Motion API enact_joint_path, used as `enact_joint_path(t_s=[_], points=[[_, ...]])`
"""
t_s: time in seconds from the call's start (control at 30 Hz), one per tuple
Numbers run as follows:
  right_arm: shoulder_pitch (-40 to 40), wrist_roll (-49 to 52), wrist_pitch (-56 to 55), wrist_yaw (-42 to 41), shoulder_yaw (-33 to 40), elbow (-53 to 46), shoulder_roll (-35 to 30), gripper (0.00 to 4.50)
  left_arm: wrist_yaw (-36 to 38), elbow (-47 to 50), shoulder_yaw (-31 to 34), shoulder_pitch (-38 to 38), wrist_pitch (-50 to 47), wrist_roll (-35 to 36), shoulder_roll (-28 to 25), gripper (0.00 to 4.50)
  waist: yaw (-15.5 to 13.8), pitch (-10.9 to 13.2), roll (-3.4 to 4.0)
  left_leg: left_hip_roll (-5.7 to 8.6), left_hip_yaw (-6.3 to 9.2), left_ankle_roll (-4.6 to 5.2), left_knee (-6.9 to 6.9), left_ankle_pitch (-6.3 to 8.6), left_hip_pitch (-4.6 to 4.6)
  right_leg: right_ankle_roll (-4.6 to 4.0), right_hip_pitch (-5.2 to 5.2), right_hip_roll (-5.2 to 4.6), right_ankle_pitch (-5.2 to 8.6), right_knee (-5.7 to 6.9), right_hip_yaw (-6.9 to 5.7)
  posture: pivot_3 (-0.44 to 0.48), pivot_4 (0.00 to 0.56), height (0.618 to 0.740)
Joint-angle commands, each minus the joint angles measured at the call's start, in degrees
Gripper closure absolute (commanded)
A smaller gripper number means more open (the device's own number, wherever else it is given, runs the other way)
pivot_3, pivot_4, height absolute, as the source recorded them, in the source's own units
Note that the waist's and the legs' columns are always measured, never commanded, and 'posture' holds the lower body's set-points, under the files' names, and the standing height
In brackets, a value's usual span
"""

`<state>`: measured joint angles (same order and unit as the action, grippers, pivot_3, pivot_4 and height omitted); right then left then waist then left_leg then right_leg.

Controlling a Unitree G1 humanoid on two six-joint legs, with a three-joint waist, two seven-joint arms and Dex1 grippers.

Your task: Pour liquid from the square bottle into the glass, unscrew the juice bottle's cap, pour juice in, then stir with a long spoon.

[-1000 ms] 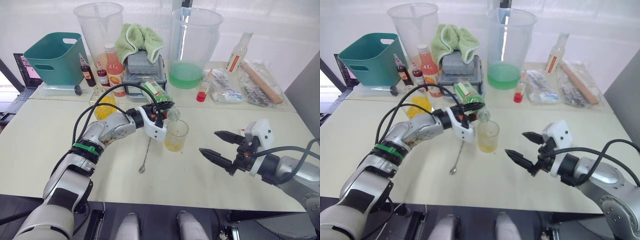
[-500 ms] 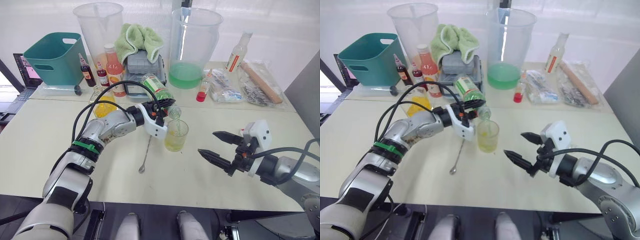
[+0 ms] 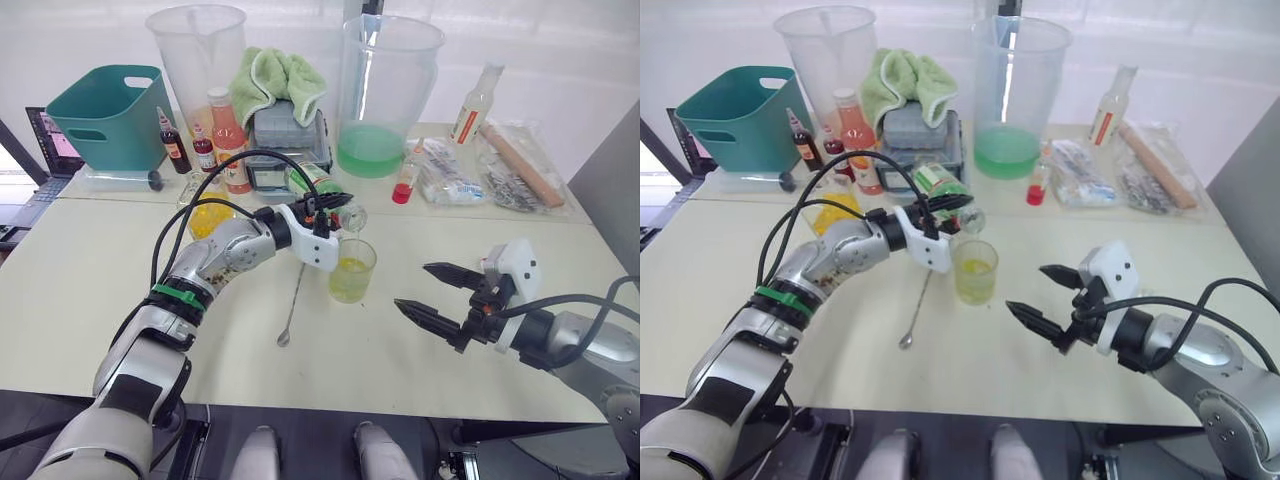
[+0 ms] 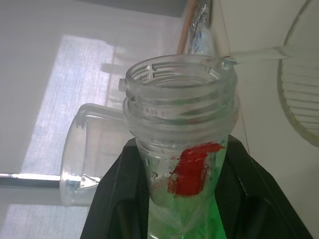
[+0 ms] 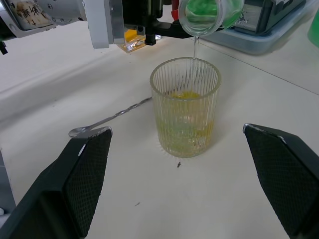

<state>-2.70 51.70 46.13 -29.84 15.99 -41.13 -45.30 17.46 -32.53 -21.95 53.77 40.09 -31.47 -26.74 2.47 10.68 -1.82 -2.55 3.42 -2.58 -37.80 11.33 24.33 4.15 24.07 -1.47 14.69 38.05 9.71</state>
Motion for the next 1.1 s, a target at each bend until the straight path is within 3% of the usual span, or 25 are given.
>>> enact_joint_path(t_s=[0.03,0.23,0.53,0.8,1.1], points=[[-1.14,-0.22,-1.43,-0.64,0.25,-0.44,-0.03,0.02,2.70,4.74,4.58,1.99,-2.16,8.43,1.22,3.22,-0.02,0.00,0.00,0.00,0.00,0.00,0.00,0.00,0.00,0.00,0.00,0.00,0.00,0.00,0.00,0.000,0.150,0.728],[-3.37,-0.46,-1.35,-2.27,-0.72,1.03,-0.34,0.02,11.36,11.14,13.98,1.56,-23.87,29.11,6.07,3.22,0.05,0.00,0.00,0.00,0.00,0.00,-0.02,0.00,-0.02,0.00,-0.02,0.00,0.00,0.01,0.00,0.000,0.150,0.728],[-9.01,-1.14,-1.35,-6.62,-3.63,6.03,-0.06,0.02,12.90,25.12,24.20,-1.65,-54.69,44.04,5.58,3.22,0.39,0.00,0.00,-0.01,0.04,0.00,-0.04,0.00,-0.04,0.00,-0.02,0.03,0.00,0.03,0.00,0.000,0.150,0.728],[-13.76,-2.10,-2.11,-11.62,-5.37,11.07,-0.09,0.02,15.06,38.75,29.87,-9.89,-67.56,53.31,2.08,3.22,0.27,0.00,0.01,-0.02,0.05,0.00,-0.04,0.00,-0.03,-0.01,-0.01,0.03,0.00,0.02,-0.01,0.000,0.150,0.728],[-17.48,-5.95,-4.39,-18.71,-8.56,17.91,-0.52,0.02,14.92,54.33,36.82,-23.28,-74.90,59.88,-4.11,3.22,0.31,0.00,0.00,-0.05,0.05,0.00,-0.04,0.00,-0.05,-0.01,-0.01,0.03,-0.01,0.02,-0.02,0.000,0.150,0.728]])
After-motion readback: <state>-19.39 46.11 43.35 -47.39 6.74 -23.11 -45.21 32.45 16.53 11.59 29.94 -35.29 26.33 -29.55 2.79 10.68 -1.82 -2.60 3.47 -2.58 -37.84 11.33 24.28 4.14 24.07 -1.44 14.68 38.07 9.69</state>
